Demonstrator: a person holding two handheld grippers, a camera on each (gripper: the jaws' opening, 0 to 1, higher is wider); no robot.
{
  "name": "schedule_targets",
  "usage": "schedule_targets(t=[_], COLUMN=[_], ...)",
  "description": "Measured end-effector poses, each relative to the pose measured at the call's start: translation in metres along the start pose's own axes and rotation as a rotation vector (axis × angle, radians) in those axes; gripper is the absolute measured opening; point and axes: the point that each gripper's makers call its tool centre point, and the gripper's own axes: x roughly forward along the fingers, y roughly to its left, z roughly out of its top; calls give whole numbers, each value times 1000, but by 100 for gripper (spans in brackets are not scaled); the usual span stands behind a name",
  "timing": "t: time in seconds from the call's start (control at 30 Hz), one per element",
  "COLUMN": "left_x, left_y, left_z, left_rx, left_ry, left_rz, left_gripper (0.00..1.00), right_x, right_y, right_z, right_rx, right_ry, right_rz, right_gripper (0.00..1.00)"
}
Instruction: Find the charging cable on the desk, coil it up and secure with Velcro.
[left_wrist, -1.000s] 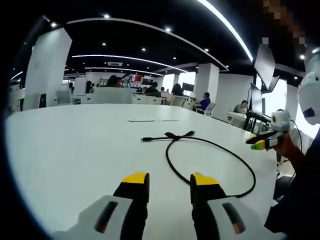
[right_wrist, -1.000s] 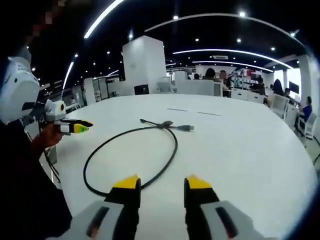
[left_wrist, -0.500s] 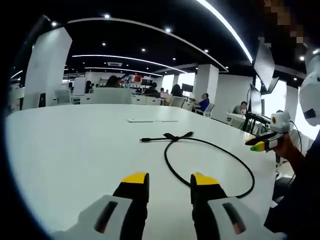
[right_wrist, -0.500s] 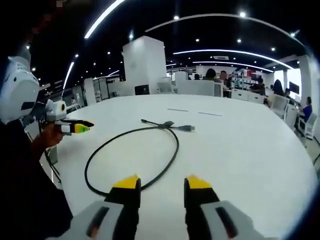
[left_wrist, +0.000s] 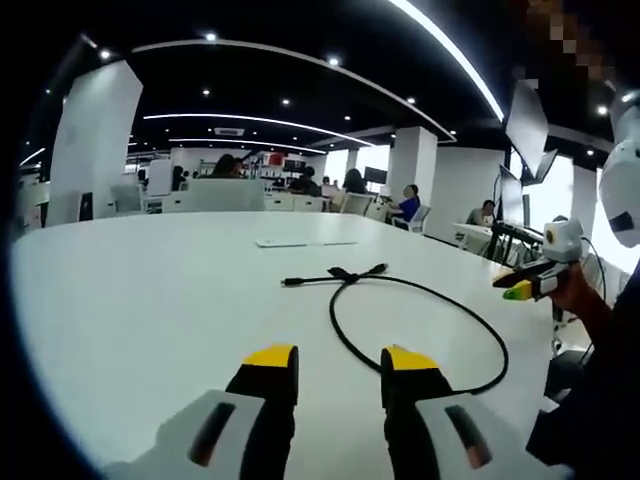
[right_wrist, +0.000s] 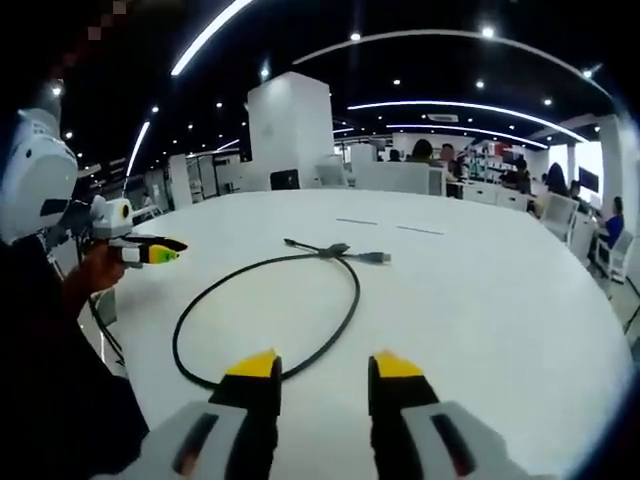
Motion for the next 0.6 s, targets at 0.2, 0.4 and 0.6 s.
schedule_targets(t=[0.2, 0.4, 0.6], left_x=[0, 2, 4], left_y=[-2, -4, -3], left_z=[0, 2, 1], left_rx=[0, 5, 8], left_ry=[-1, 0, -2], left_rz=[-5, -14, -14], left_gripper=[33, 33, 33], right_x=[-3, -3, 1], right_y=[0, 1, 3], right_z=[0, 0, -1], right_rx=[-1, 2, -3], right_ry=[-1, -4, 10], right_rz=[-4, -4, -3], right_gripper=[36, 36, 36])
